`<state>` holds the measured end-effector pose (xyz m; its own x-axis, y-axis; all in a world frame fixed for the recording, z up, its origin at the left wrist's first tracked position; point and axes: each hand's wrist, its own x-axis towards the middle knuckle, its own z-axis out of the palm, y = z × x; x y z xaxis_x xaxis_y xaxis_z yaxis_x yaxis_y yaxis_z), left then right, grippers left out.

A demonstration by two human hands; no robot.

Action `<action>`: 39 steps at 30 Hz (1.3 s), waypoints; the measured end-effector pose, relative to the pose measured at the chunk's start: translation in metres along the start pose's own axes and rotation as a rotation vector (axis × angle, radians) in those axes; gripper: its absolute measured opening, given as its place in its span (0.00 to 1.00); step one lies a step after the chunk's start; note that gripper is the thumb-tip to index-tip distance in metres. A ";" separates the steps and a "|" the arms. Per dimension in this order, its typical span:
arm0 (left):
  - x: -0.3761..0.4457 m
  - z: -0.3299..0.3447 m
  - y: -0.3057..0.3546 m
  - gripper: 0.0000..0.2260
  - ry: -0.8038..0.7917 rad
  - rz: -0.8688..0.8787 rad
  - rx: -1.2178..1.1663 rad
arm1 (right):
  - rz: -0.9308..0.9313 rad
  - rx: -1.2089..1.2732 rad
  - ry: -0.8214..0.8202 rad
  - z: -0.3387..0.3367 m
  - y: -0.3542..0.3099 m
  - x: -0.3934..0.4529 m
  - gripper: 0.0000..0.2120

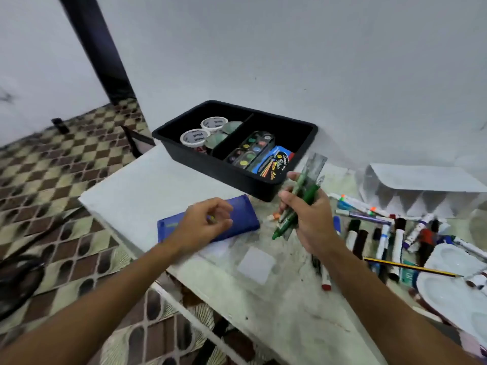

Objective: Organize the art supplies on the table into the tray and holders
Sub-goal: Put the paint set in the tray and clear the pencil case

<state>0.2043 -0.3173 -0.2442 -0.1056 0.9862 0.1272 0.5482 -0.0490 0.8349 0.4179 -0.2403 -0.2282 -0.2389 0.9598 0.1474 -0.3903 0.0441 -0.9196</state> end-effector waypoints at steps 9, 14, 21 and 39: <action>-0.031 -0.068 -0.074 0.25 -0.158 0.073 0.623 | 0.117 -0.082 -0.106 0.052 0.035 0.003 0.15; -0.018 -0.083 -0.077 0.15 -0.214 0.064 0.502 | 0.143 -0.113 -0.111 0.062 0.043 0.008 0.15; 0.012 -0.105 -0.074 0.07 -0.278 0.140 0.378 | 0.085 -0.098 -0.095 0.082 0.039 0.019 0.15; 0.015 -0.115 -0.105 0.07 -0.288 0.245 0.483 | 0.128 -0.097 -0.049 0.102 0.057 0.023 0.15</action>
<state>0.0501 -0.3152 -0.2686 0.2623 0.9617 0.0790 0.8494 -0.2690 0.4542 0.2993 -0.2437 -0.2399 -0.3254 0.9446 0.0428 -0.2669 -0.0483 -0.9625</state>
